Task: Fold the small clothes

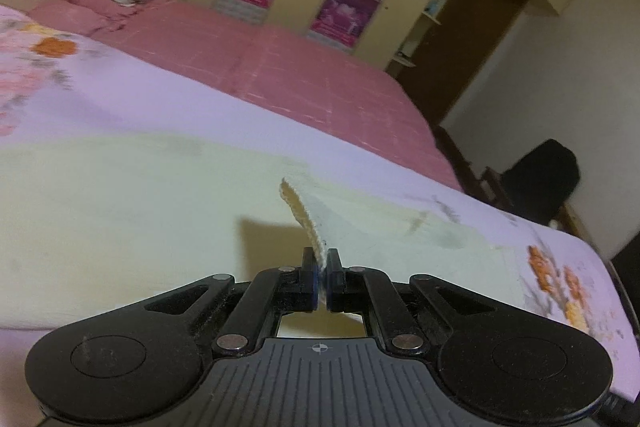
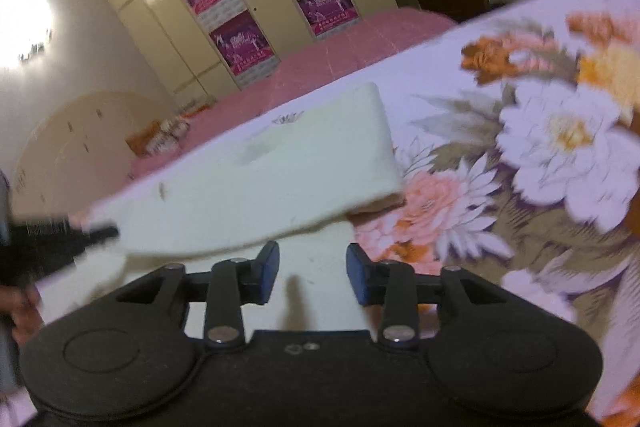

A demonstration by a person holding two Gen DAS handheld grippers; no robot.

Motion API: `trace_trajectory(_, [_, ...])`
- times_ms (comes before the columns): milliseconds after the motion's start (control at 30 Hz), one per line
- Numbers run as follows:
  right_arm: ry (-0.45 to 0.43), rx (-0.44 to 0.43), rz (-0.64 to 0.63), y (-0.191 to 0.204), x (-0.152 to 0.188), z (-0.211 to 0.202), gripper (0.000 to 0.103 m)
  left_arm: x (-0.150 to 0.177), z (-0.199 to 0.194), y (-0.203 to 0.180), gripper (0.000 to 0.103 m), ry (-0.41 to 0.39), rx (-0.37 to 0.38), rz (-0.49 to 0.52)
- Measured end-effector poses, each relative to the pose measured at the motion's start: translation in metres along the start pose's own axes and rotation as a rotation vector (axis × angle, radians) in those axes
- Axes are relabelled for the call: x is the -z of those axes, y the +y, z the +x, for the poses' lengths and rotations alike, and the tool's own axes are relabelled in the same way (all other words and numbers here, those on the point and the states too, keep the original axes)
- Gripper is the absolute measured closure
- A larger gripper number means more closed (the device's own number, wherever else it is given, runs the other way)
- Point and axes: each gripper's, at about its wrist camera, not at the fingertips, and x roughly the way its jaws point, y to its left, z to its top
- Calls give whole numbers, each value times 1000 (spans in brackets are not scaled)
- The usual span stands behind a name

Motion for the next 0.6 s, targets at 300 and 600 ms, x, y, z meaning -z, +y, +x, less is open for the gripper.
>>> trace_trajectory(300, [7, -87, 176, -10, -12, 23, 61, 1, -19, 50, 100, -5, -65, -26])
trace_trajectory(600, [6, -129, 370, -37, -18, 44, 61, 6, -22, 74, 100, 15, -85, -32])
